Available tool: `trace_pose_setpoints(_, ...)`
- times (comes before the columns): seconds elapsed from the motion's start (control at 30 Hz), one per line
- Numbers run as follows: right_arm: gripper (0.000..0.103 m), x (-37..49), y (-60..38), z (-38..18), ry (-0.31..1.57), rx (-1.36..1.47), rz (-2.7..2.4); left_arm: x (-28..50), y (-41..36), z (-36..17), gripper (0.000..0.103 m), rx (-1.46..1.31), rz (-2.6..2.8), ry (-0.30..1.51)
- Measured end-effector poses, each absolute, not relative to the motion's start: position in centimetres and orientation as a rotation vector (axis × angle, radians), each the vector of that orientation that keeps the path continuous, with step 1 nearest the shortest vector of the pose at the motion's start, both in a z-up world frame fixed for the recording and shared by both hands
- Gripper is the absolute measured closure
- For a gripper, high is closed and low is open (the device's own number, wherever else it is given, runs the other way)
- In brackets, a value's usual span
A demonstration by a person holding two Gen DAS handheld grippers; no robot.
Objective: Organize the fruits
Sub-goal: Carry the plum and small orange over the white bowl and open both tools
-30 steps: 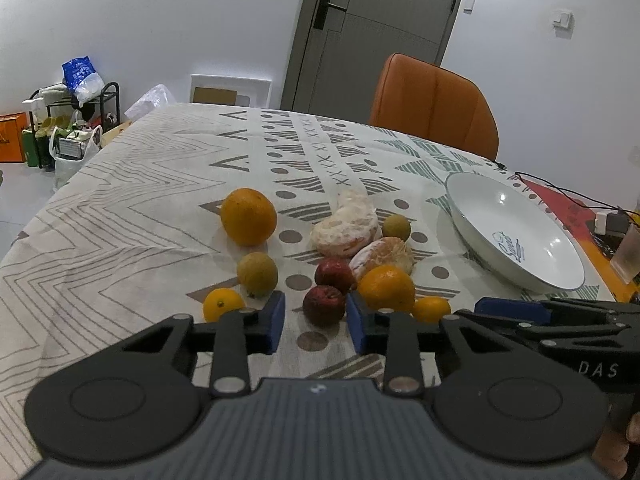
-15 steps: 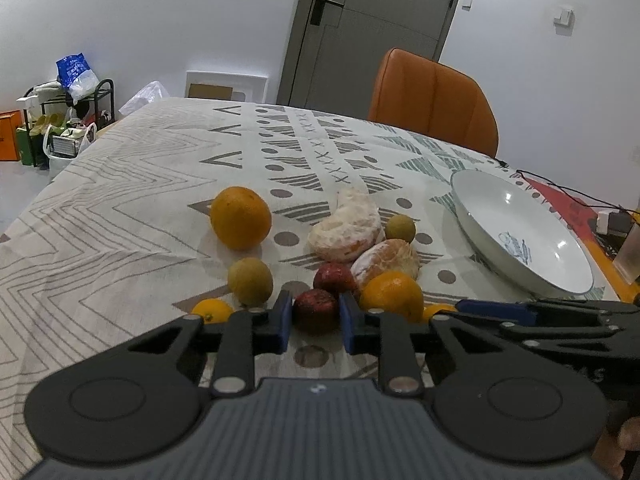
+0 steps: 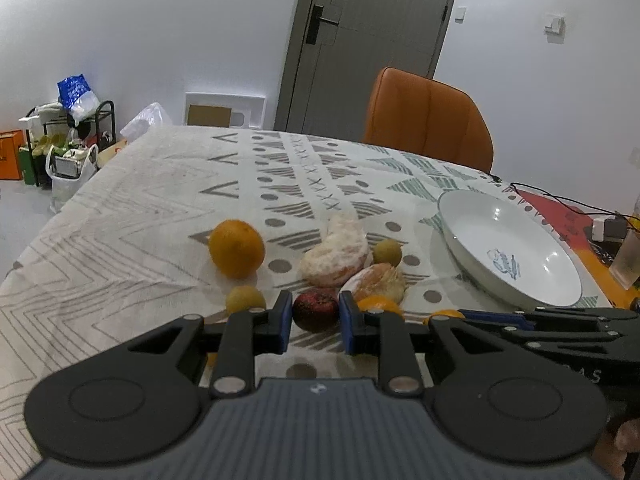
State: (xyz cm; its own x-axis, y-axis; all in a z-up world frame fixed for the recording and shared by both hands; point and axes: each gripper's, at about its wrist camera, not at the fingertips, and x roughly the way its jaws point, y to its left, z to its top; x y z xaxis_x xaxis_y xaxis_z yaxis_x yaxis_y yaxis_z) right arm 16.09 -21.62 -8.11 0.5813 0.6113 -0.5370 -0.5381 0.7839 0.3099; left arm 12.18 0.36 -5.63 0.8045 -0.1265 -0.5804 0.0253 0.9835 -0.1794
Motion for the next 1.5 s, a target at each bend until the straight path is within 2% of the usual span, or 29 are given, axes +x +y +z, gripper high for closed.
trace_pose_setpoints(0.6, 0.082, 15.3, -26.4, -6.7, 0.591, 0.167, 0.577, 12.5, -3.6, -3.6, 0.080, -0.119, -0.105, 0.575)
trace_pose_setpoints(1.5, 0.082, 15.6, -34.0, -7.7, 0.558, 0.264, 0.425, 15.1, -11.6, -3.6, 0.080, -0.037, -0.224, 0.588)
